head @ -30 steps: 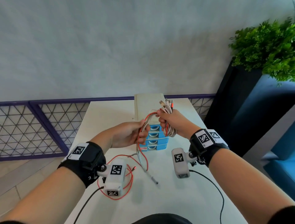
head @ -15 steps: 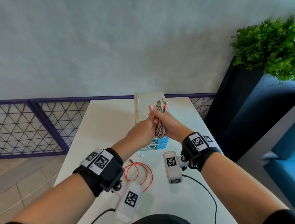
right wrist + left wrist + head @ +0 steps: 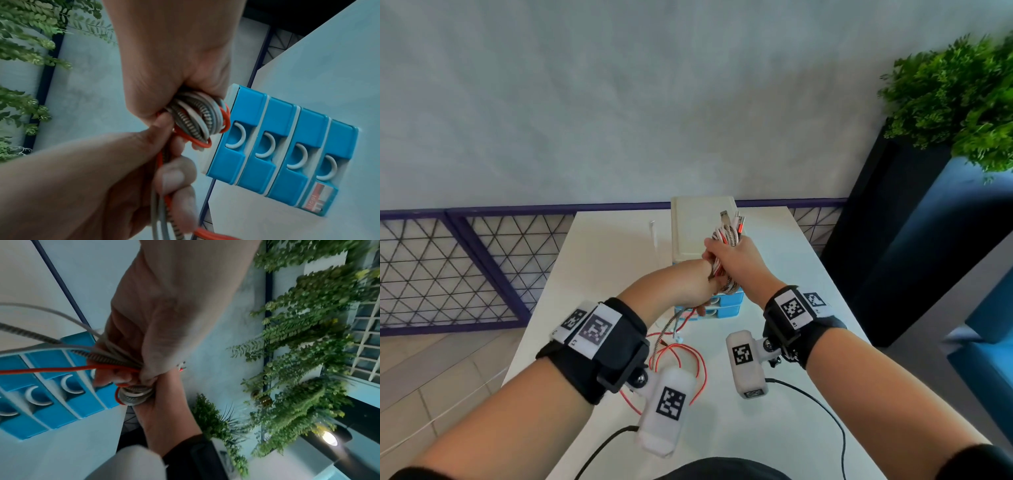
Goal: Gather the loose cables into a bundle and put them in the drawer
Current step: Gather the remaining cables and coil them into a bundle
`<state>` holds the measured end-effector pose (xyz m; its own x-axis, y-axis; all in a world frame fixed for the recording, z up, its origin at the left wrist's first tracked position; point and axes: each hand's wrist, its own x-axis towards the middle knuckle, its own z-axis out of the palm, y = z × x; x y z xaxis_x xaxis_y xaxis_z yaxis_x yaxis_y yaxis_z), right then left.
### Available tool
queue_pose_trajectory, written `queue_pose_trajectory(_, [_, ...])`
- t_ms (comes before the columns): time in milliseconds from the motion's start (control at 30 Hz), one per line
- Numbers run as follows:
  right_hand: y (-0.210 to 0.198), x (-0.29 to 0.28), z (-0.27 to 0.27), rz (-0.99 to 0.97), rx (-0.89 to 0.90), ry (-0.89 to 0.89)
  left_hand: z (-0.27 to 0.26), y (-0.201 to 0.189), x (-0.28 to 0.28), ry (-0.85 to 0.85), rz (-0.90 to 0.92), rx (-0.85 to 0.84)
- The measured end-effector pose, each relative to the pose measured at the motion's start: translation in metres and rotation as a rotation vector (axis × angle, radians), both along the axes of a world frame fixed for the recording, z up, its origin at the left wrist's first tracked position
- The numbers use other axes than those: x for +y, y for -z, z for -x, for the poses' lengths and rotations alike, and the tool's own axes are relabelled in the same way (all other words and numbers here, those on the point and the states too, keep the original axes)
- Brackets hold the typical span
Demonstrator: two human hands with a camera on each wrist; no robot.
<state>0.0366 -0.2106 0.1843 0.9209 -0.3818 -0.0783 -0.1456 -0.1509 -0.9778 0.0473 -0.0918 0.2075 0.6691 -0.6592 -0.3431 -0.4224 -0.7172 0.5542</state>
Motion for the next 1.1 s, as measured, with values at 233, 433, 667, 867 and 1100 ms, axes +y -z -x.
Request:
queue_pose_trajectory(233, [0.001, -0.001, -0.003, -0.288, -0.094, 0.023, 0.0, 0.005, 0.013, 0.115, 0.022, 0.247])
queue_pose_trajectory(433, [-0.008, 0.006, 0.004, -0.778, -0.164, -0.071, 0.006, 0.024, 0.016, 0.152, 0.148, 0.184])
queue_pose_trajectory(667, [-0.016, 0.006, 0.0, -0.785, -0.168, -0.055, 0.011, 0.041, 0.022, 0.129, 0.314, 0.214])
queue_pose_trajectory(867, [-0.019, -0.011, -0.001, -0.786, -0.166, -0.024, -0.005, 0.036, 0.038, 0.171, 0.341, 0.326])
queue_pose_trajectory(1100, [-0.026, -0.022, 0.002, -0.761, -0.149, -0.072, -0.013, 0.03, 0.046, 0.163, 0.27, 0.418])
